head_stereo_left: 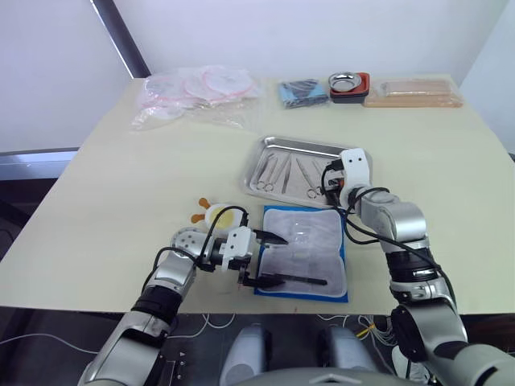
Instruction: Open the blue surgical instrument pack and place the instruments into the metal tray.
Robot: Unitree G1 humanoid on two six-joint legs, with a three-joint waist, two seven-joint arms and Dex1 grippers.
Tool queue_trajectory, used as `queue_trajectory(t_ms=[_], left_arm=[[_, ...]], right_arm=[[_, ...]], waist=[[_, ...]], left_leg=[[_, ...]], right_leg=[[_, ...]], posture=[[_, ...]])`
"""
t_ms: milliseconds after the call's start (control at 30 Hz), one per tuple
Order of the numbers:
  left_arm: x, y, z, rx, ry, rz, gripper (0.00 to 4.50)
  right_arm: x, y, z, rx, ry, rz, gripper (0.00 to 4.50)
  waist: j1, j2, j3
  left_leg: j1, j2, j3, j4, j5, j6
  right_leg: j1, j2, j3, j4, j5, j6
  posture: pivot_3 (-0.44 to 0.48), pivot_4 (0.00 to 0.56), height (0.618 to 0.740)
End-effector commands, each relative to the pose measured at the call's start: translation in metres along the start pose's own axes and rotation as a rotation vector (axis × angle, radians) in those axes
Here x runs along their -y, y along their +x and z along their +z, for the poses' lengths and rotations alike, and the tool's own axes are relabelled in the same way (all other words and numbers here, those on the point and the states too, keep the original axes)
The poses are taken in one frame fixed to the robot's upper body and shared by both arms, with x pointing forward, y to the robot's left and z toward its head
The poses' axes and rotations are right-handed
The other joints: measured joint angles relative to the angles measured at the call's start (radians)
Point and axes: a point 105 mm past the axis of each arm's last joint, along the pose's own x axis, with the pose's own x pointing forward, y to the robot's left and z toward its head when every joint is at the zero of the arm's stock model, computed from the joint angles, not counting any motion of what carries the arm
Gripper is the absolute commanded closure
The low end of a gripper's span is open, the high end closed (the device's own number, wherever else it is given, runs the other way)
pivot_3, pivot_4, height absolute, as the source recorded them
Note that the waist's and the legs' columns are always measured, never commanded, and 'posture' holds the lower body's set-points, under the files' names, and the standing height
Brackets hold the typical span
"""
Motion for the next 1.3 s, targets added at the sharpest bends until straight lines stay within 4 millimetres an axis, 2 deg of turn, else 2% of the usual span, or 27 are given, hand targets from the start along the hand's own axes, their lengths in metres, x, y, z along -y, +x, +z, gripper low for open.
queue_trajectory(t_ms=[33, 400, 500, 533, 633, 667, 700, 767, 800, 1000, 1067, 1300], left_arm=[[0.025, 0.011, -0.039, -0.103, -0.173, -0.035, 0.0], [0.024, 0.012, -0.04, -0.098, -0.179, -0.025, 0.0], [0.025, 0.011, -0.041, -0.103, -0.181, -0.022, 0.0], [0.025, 0.011, -0.041, -0.103, -0.182, -0.021, 0.0], [0.024, 0.011, -0.041, -0.103, -0.183, -0.019, 0.0], [0.024, 0.011, -0.041, -0.102, -0.184, -0.019, 0.0], [0.024, 0.011, -0.041, -0.102, -0.184, -0.019, 0.0], [0.024, 0.011, -0.041, -0.101, -0.185, -0.017, 0.0], [0.024, 0.011, -0.041, -0.101, -0.184, -0.016, 0.0], [0.025, 0.01, -0.043, -0.119, -0.173, -0.026, 0.0], [0.02, 0.012, -0.04, -0.089, -0.205, 0.001, 0.0], [0.017, 0.01, -0.036, -0.069, -0.218, 0.014, 0.0]], right_arm=[[-0.001, -0.001, 0.015, 0.042, -0.004, 0.01, 4.46], [-0.018, -0.003, 0.001, -0.028, -0.022, 0.078, 4.46], [-0.021, -0.005, 0.001, -0.029, -0.028, 0.101, 3.62], [-0.021, -0.005, 0.002, -0.024, -0.028, 0.101, 3.08], [-0.019, -0.008, 0.008, 0.004, -0.048, 0.092, 2.01], [-0.018, -0.009, 0.01, 0.012, -0.068, 0.083, 1.57], [-0.016, -0.01, 0.012, 0.021, -0.083, 0.076, 0.94], [-0.012, -0.016, 0.019, 0.05, -0.119, 0.064, 0.18], [-0.01, -0.019, 0.022, 0.062, -0.138, 0.06, 0.07], [-0.003, -0.039, 0.036, 0.149, -0.192, 0.079, 0.07], [-0.009, -0.049, 0.04, 0.215, -0.177, 0.155, 0.07], [-0.02, -0.085, 0.026, 0.327, -0.28, 0.362, 0.07]], waist=[[0.0, 0.0, 0.0], [0.0, 0.001, 0.0], [0.0, 0.002, 0.0], [0.0, 0.002, 0.0], [0.0, 0.002, 0.0], [0.0, 0.002, 0.0], [0.0, 0.002, 0.0], [0.0, 0.003, 0.001], [0.0, 0.003, 0.001], [-0.001, 0.004, 0.001], [0.0, 0.004, 0.001], [0.003, 0.001, 0.003]], left_leg=[[0.0, 0.0, 0.0, 0.0, 0.0, 0.0], [0.0, 0.0, -0.001, 0.0, 0.001, 0.001], [0.0, 0.0, -0.002, 0.0, 0.001, 0.001], [0.0, 0.001, -0.002, 0.0, 0.001, 0.001], [0.0, 0.001, -0.002, 0.0, 0.001, 0.001], [0.0, 0.001, -0.002, 0.0, 0.001, 0.001], [0.0, 0.0, -0.002, 0.0, 0.001, 0.001], [0.0, 0.0, -0.002, 0.0, 0.001, 0.001], [0.0, 0.0, -0.002, 0.0, 0.001, 0.001], [-0.001, 0.0, -0.003, 0.0, 0.001, 0.001], [-0.001, 0.0, -0.003, 0.0, 0.001, 0.002], [-0.002, 0.0, -0.003, 0.0, 0.001, 0.002]], right_leg=[[0.0, 0.0, 0.0, 0.0, 0.0, 0.0], [0.0, 0.0, 0.001, 0.0, 0.0, 0.0], [0.0, 0.0, 0.001, 0.0, 0.0, 0.0], [0.0, 0.0, 0.001, 0.0, 0.0, 0.0], [0.0, 0.0, 0.001, 0.0, 0.0, 0.0], [0.0, 0.0, 0.001, 0.0, 0.0, 0.0], [0.0, 0.0, 0.001, 0.0, 0.0, 0.0], [0.0, 0.0, 0.001, 0.0, 0.0, 0.0], [0.0, 0.0, 0.001, 0.0, 0.0, 0.0], [0.0, 0.0, 0.001, -0.001, 0.0, 0.0], [0.0, 0.0, 0.0, -0.001, 0.0, 0.0], [0.0, 0.0, 0.001, -0.002, -0.001, 0.001]], posture=[[0.0, 0.15, 0.74], [0.0, 0.15, 0.74], [0.0, 0.15, 0.74], [0.0, 0.15, 0.74], [0.0, 0.15, 0.74], [0.0, 0.15, 0.74], [0.0, 0.15, 0.74], [0.0, 0.15, 0.74], [0.0, 0.15, 0.74], [0.0, 0.15, 0.74], [0.0, 0.15, 0.74], [0.0, 0.15, 0.74]])
